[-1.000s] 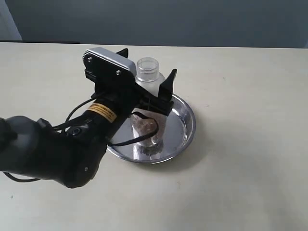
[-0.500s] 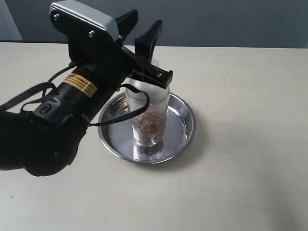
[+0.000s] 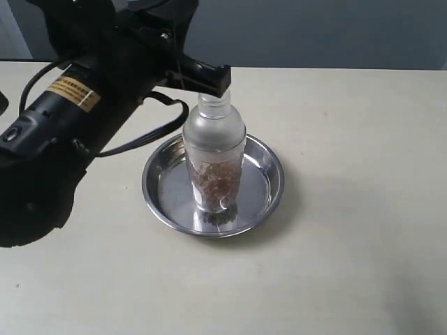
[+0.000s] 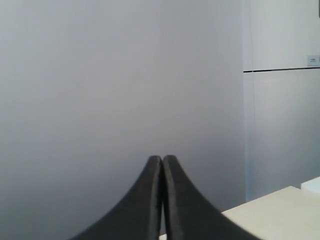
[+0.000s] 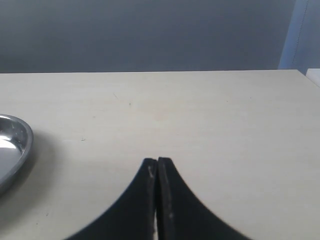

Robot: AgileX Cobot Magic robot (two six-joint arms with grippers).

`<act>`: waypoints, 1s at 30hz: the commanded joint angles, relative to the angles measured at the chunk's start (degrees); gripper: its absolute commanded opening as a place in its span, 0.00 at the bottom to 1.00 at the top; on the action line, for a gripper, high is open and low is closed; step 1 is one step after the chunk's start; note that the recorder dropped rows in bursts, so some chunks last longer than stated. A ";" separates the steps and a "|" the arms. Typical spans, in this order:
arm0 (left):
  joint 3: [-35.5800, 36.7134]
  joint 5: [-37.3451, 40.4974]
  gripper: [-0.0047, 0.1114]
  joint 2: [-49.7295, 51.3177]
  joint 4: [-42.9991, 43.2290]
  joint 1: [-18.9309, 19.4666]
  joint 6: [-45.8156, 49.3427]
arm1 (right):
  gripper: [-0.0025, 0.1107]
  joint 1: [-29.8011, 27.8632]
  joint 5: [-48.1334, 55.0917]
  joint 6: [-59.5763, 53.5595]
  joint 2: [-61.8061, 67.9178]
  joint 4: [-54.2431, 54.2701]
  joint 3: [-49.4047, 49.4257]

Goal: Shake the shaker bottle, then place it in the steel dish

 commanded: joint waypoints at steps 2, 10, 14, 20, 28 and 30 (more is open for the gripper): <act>-0.28 1.48 0.04 -1.47 -3.85 -0.05 0.05 | 0.02 0.19 -0.46 -0.11 -0.22 -0.07 0.07; -0.16 7.60 0.04 -2.64 -4.75 -0.05 8.35 | 0.02 0.19 -0.46 -0.11 -0.22 -0.07 0.07; 0.35 12.64 0.04 -6.56 -8.87 -0.18 8.97 | 0.02 0.19 -0.46 -0.11 -0.22 -0.07 0.07; 0.69 21.99 0.04 -13.93 -16.89 -0.18 20.14 | 0.02 0.19 -0.46 -0.11 -0.22 -0.07 0.07; 4.96 24.15 0.04 -25.86 -36.11 -0.07 36.03 | 0.02 0.19 -0.46 -0.11 -0.22 -0.07 0.07; 6.94 25.43 0.04 -29.60 -38.31 1.22 40.31 | 0.02 0.19 -0.46 -0.11 -0.22 -0.07 0.07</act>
